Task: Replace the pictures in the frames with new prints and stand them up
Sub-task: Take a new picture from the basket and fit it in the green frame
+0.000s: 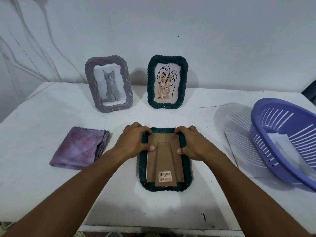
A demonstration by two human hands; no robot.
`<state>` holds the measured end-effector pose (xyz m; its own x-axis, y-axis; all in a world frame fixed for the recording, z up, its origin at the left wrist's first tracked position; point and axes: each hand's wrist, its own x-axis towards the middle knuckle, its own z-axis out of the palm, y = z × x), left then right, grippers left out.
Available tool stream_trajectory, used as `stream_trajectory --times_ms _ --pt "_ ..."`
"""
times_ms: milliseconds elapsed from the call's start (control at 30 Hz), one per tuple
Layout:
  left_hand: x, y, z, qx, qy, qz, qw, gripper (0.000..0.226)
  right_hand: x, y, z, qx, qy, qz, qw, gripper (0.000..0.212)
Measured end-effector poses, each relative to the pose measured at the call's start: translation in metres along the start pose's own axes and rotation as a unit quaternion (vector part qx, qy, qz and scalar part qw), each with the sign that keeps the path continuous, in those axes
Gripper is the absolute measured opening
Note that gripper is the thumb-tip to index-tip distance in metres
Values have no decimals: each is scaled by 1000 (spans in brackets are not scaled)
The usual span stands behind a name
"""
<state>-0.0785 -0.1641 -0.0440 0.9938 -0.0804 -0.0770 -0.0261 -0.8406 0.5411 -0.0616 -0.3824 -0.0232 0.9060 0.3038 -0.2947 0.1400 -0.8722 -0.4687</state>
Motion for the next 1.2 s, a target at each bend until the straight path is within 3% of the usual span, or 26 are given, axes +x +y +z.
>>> stream_trajectory --times_ms 567,700,800,900,1000,1200 --pt "-4 -1 -4 -19 -21 -2 1000 67 0 13 2 13 -3 -29 1000 72" --pt "-18 1 -14 -31 32 39 998 40 -10 16 -4 73 -12 -37 997 66" --pt "-37 -1 -18 -15 11 128 992 20 -30 19 -5 37 39 -96 994 50" --pt "-53 -6 -18 -3 -57 197 979 30 -52 22 0 -37 31 -187 981 35" --pt "-61 -10 -16 19 -100 234 967 37 -62 31 7 -93 -14 -247 965 42" --pt "-68 -13 -10 60 -105 234 965 49 -57 40 11 -126 -7 -290 949 47"
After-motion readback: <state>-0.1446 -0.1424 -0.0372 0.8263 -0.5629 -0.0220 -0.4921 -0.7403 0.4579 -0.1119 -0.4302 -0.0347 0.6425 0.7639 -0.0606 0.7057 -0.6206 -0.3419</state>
